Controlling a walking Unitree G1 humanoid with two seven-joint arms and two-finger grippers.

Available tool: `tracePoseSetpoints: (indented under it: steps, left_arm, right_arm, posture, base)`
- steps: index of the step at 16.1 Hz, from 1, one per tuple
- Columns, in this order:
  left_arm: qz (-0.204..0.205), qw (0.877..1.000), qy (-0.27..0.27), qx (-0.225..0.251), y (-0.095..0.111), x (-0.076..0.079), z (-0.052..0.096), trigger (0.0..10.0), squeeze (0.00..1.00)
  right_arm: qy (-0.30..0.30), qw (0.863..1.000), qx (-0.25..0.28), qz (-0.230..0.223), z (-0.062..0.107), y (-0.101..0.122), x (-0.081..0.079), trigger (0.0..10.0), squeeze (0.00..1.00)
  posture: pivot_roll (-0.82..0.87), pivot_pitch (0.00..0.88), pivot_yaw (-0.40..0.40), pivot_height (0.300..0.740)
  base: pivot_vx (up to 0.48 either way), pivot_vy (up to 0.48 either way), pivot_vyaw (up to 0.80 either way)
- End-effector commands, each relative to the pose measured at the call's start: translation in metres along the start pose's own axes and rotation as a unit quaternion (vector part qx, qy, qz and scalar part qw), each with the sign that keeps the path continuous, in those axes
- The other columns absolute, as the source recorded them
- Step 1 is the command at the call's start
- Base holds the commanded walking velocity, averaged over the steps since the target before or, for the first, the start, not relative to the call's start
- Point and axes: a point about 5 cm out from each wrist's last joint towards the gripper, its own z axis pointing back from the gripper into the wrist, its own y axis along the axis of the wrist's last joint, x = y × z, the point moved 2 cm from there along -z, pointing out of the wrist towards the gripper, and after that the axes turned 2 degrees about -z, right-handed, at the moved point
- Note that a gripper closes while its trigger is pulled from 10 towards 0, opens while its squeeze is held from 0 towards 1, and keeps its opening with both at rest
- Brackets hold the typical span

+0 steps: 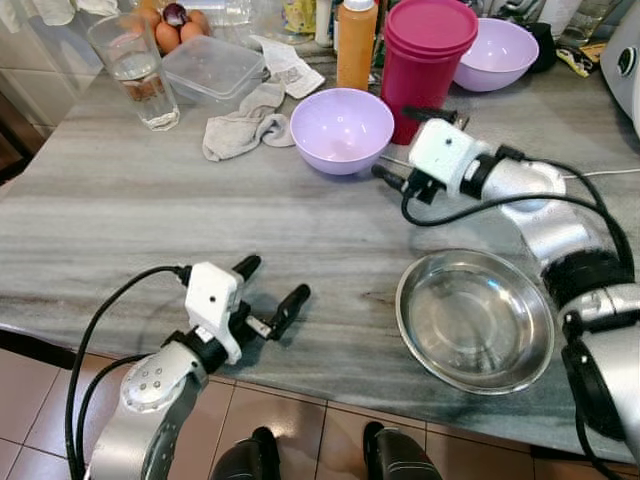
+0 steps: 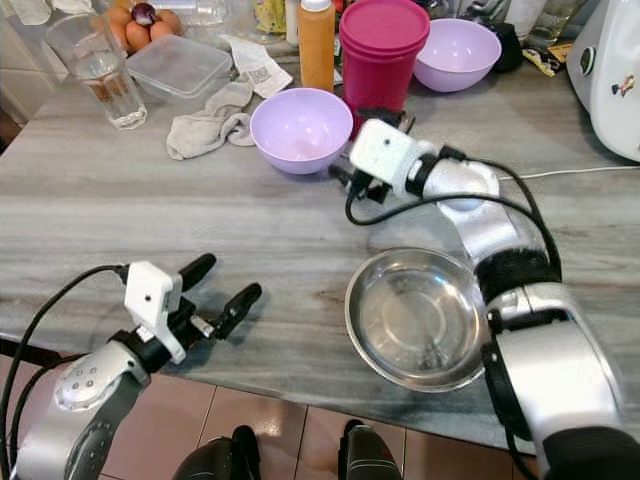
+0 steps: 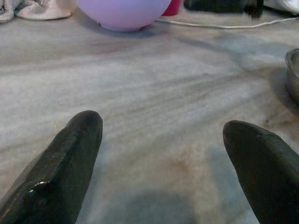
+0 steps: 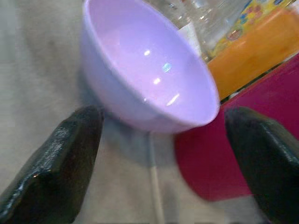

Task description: Setting the table

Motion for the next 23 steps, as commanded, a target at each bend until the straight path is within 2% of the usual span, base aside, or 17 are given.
tracePoseSetpoints:
  steps: [1,5,9,11,12,13,18,22,23]
  left_arm:
    - [0.001,1.0,0.004,-0.016,-0.008,0.0,0.002,10.0,0.0]
    - [-0.003,1.0,0.004,-0.02,-0.008,-0.002,0.001,10.0,0.0]
    - [-0.001,1.0,-0.002,-0.02,-0.008,0.0,0.003,10.0,0.0]
    - [0.001,1.0,-0.007,-0.019,-0.008,0.002,0.005,10.0,0.0]
    - [0.001,1.0,-0.006,-0.02,-0.008,0.002,0.006,10.0,0.0]
    - [0.001,1.0,-0.005,-0.021,-0.008,0.002,0.007,10.0,0.0]
    - [0.0,1.0,0.0,-0.024,-0.008,0.001,0.01,10.0,0.0]
    - [0.0,1.0,0.002,-0.023,-0.008,0.001,0.01,10.0,0.0]
    - [0.0,1.0,0.003,-0.023,-0.008,0.001,0.01,10.0,0.0]
  right_arm:
    - [-0.007,1.0,0.011,0.008,0.001,0.001,-0.001,10.0,0.0]
    - [0.023,0.999,0.013,0.025,0.0,0.001,-0.006,10.0,0.0]
    - [0.088,0.99,0.008,0.107,-0.008,0.007,-0.015,10.0,0.0]
    - [0.105,0.987,0.003,0.126,-0.009,0.008,-0.017,10.0,0.0]
    - [0.115,0.984,0.0,0.134,-0.01,0.007,-0.018,3.0,0.0]
    - [0.123,0.983,-0.002,0.137,-0.01,0.007,-0.02,0.0,0.0]
    - [0.113,0.977,-0.02,0.179,-0.012,0.005,-0.016,0.0,0.0]
    - [0.1,0.977,-0.009,0.187,-0.013,0.012,-0.008,0.0,0.0]
    - [0.097,0.977,0.004,0.187,-0.014,0.017,-0.006,0.9,0.0]
  posture:
    - [-0.16,0.257,0.051,0.74]
    - [-0.15,0.251,0.054,0.74]
    - [-0.14,0.252,0.047,0.74]
    - [-0.13,0.254,0.043,0.74]
    - [-0.13,0.255,0.042,0.74]
    - [-0.12,0.256,0.042,0.74]
    - [-0.11,0.26,0.037,0.74]
    - [-0.11,0.262,0.037,0.74]
    - [-0.11,0.262,0.037,0.74]
  base:
    - [0.0,0.0,0.0]
    - [0.0,0.0,0.0]
    - [0.0,0.0,0.0]
    - [0.0,0.0,0.0]
    - [0.0,0.0,0.0]
    - [0.0,0.0,0.0]
    - [0.0,0.0,0.0]
    - [0.0,0.0,0.0]
    - [0.0,0.0,0.0]
